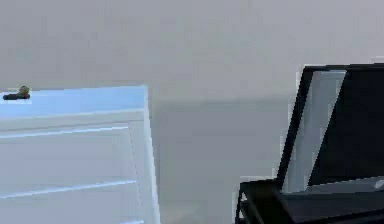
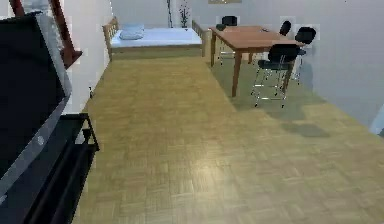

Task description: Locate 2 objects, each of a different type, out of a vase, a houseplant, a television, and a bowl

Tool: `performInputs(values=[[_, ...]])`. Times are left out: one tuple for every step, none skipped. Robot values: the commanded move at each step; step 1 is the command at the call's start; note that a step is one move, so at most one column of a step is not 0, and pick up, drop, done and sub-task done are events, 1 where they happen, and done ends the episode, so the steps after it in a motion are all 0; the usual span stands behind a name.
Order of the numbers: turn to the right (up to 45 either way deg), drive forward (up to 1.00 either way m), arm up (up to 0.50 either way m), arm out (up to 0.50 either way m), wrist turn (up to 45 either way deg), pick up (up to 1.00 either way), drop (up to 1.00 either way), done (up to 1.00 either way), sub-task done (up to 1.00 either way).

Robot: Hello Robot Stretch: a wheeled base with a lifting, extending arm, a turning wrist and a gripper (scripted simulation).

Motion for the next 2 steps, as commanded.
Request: performInputs(values=[[45.0, 0.00, 0.00, 0.00, 0.0, 0.00, 0.00, 0.00, 0.00], [0.0, 0.00, 0.00, 0.00, 0.0, 0.00, 0.00, 0.00, 1.00]])
